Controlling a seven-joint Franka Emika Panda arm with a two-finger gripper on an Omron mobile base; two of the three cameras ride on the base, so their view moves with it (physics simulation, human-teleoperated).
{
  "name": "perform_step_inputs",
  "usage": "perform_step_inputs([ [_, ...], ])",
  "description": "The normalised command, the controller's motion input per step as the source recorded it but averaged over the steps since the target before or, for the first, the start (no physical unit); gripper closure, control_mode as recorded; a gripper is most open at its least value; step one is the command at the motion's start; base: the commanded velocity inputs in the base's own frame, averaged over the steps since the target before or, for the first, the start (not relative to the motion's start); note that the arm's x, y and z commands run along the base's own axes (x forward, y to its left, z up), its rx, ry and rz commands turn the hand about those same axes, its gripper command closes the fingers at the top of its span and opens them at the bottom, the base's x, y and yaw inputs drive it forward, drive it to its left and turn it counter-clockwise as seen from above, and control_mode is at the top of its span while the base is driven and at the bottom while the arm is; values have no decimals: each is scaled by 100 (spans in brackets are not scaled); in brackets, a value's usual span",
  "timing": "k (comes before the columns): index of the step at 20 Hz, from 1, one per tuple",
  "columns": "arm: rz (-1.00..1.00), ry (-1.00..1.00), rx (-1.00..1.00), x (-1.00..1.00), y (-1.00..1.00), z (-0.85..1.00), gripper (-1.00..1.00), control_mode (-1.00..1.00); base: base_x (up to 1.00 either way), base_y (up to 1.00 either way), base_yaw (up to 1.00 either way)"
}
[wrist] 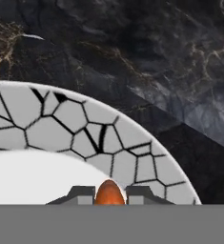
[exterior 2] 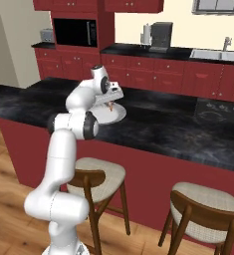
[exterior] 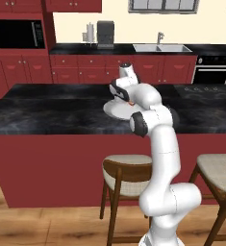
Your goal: Take the cheese, shrimp, and mushroom from the fridge and place them on the plate on the dining counter to create an appetizer plate.
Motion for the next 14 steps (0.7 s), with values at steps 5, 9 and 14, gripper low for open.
perform_step_inputs([
  [5, 9, 4, 0, -11, 1, -1, -100, -100, 0, 0, 0],
  [9, 2, 0, -1, -29, 1, 14, -100, -100, 0, 0, 0],
  [14, 0, 0, -2, -35, 0, 30, -100, -100, 0, 0, 0],
])
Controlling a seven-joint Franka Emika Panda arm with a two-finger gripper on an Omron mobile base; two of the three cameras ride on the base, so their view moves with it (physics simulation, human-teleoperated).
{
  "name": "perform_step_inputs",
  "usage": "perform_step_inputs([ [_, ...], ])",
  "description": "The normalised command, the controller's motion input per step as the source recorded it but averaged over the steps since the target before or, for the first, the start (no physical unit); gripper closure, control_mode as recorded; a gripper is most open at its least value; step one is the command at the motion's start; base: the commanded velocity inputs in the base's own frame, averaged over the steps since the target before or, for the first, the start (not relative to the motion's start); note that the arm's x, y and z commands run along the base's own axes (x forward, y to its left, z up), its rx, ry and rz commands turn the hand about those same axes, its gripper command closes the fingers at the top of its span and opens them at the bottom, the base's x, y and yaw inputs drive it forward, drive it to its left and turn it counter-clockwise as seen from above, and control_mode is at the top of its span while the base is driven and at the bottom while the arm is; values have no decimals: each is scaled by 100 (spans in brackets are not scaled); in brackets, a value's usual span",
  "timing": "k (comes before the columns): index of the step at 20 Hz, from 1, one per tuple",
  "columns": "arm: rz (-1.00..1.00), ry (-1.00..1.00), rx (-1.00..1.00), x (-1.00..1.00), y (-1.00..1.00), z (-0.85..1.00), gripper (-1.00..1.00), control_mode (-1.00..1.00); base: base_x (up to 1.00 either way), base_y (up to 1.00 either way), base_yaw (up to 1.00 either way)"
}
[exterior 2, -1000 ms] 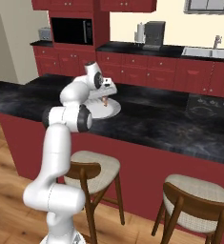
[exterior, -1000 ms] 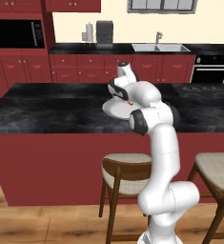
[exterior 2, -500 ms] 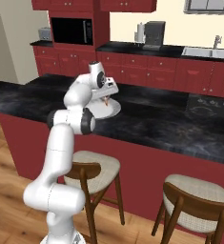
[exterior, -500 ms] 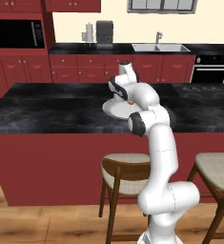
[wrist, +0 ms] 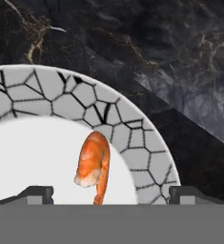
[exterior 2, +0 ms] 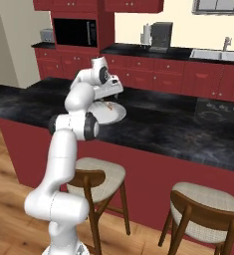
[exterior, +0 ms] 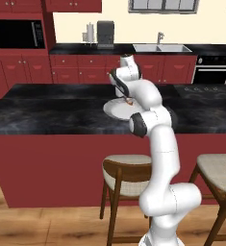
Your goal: Take the cheese, shrimp, and mushroom from the fridge and place them on the plate on the dining counter to create an appetizer plate.
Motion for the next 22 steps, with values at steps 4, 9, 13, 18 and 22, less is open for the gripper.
perform_step_inputs([
  [4, 2, 0, -4, -98, 10, 9, -100, -100, 0, 0, 0],
  [9, 2, -10, -3, -100, 13, -7, -100, -100, 0, 0, 0],
  [13, 0, -15, -1, -100, 8, 0, -100, -100, 0, 0, 0],
  [18, 0, -26, 0, -100, 2, 0, -100, -100, 0, 0, 0],
  [22, 0, -34, 1, -100, 0, 57, -100, -100, 0, 0, 0],
])
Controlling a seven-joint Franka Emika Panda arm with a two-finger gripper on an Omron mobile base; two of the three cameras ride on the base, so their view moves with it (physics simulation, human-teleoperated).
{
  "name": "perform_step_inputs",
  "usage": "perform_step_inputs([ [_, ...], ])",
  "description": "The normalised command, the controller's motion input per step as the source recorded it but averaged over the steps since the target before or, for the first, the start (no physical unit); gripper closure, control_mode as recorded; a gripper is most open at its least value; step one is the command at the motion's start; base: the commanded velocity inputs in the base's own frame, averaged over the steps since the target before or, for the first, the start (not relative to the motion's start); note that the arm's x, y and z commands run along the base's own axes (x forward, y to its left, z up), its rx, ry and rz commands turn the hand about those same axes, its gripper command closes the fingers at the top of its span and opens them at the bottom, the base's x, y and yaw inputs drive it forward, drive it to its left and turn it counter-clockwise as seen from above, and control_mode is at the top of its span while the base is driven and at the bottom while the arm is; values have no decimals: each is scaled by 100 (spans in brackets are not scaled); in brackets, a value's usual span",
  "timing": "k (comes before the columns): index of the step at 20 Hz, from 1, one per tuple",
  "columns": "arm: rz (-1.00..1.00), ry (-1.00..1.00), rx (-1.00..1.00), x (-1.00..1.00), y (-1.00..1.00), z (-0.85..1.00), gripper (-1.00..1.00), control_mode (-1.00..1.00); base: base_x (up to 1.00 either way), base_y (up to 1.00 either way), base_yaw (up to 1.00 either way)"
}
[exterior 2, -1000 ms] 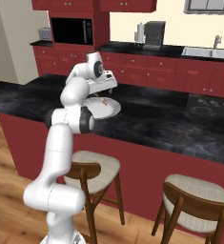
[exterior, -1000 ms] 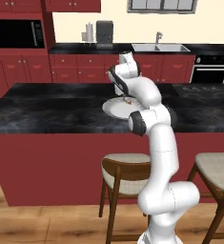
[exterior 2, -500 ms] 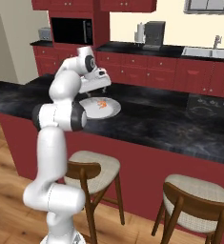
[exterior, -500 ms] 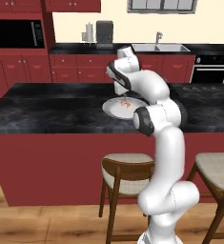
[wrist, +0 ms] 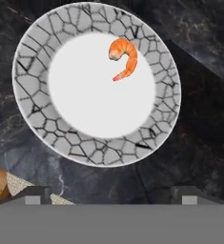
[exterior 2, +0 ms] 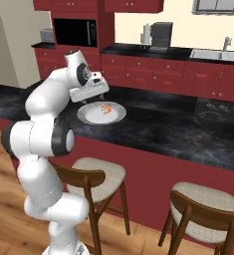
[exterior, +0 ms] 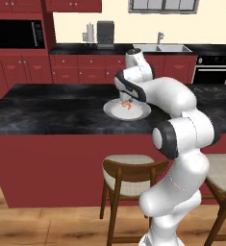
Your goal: Take the cheese, shrimp, and mushroom from the fridge and place them on the plate on the dining counter to create an appetizer plate.
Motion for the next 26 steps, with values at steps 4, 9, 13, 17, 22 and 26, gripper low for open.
perform_step_inputs([
  [4, -1, -32, 5, -95, 0, 75, -100, -100, 0, 0, 0],
  [9, -9, -32, 13, -84, 0, 32, -100, -100, 0, 0, 0],
  [13, -7, -14, 16, -55, -21, 35, -100, -100, 0, 0, 0],
  [17, -1, -19, 0, -62, -16, 13, -100, -100, 0, 0, 0],
  [22, -2, -7, 0, -33, -10, 0, -100, 100, -60, -26, -9],
  [26, 0, 0, 0, 0, 0, 0, -100, 100, -91, -60, -41],
])
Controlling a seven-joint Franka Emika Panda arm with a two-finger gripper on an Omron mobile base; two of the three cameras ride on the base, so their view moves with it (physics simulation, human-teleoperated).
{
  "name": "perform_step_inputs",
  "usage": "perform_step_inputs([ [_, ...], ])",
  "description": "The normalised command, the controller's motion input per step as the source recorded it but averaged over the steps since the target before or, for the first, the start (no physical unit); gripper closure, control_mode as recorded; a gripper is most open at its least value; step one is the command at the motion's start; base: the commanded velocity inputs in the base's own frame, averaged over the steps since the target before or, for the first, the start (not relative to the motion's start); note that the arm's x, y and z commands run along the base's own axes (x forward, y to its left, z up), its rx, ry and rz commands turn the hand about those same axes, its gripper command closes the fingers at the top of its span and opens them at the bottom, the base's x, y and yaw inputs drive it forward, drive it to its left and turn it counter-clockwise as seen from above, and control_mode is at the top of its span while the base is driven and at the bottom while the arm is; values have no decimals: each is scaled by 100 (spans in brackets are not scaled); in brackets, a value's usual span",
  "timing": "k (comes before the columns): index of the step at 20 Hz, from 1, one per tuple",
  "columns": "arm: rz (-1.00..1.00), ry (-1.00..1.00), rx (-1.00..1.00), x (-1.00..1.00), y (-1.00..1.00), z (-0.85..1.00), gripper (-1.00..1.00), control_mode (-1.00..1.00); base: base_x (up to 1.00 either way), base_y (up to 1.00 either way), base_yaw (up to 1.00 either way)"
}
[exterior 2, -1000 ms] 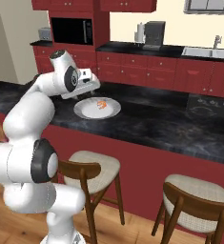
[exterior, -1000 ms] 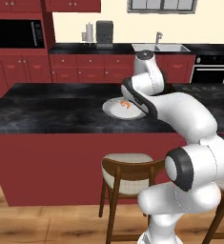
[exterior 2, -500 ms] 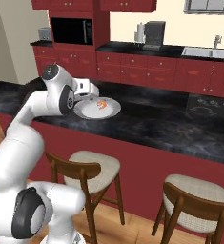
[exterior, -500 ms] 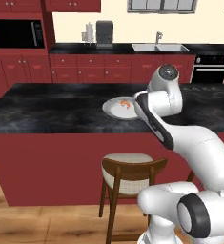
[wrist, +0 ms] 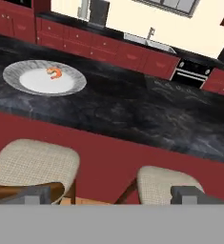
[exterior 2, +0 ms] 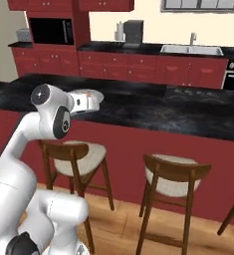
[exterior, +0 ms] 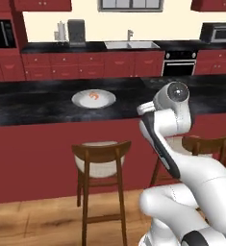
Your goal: Take the cheese, shrimp, and mushroom from the fridge and place them on the plate on the dining counter to create an appetizer plate.
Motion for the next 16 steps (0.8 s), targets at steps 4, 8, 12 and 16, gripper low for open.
perform_step_inputs([
  [4, 0, 0, 0, 0, 0, 0, -100, 100, -44, -87, -51],
  [8, 0, 0, 0, 0, 0, 0, -100, 100, 0, -82, -65],
  [12, 0, 0, 0, 0, 0, 0, -100, 100, 0, -94, -61],
  [16, 0, 0, 0, 0, 0, 0, -100, 100, 0, -82, -58],
])
